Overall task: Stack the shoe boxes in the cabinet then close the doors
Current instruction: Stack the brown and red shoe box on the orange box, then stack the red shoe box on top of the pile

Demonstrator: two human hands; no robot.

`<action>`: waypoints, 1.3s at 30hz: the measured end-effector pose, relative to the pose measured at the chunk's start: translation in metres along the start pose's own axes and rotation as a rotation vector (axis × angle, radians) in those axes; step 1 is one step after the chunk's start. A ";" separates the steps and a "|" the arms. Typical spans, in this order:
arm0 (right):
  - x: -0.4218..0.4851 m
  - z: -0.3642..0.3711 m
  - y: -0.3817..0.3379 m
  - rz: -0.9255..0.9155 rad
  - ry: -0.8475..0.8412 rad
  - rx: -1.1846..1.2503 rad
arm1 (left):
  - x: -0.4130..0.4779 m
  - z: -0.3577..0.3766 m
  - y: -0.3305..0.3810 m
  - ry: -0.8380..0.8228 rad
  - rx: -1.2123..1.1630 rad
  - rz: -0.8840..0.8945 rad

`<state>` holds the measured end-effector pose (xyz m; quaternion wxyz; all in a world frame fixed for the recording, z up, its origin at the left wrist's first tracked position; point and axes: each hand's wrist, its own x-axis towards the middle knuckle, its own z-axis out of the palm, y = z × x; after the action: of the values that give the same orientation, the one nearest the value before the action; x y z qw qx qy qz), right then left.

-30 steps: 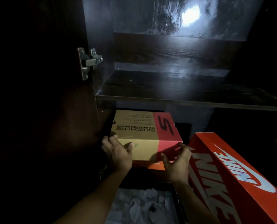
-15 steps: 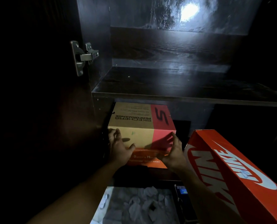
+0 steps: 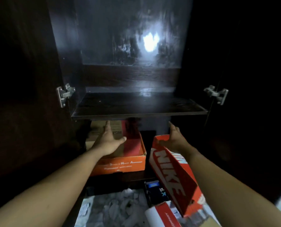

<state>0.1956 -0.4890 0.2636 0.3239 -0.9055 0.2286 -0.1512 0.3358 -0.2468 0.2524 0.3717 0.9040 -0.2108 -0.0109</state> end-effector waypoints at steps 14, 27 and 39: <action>-0.140 -0.020 0.107 0.080 0.204 0.093 | -0.020 0.092 0.065 -0.335 -0.066 0.280; -0.141 0.052 0.182 0.130 0.368 0.122 | 0.071 0.200 0.027 -0.506 -0.034 0.245; -0.138 0.063 0.210 0.169 0.446 0.240 | 0.104 0.241 0.031 -0.558 -0.210 0.139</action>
<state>0.0384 -0.5293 0.0614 0.3821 -0.7825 0.3497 -0.3454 0.3761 -0.4674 0.1128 0.3908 0.8061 -0.3638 -0.2552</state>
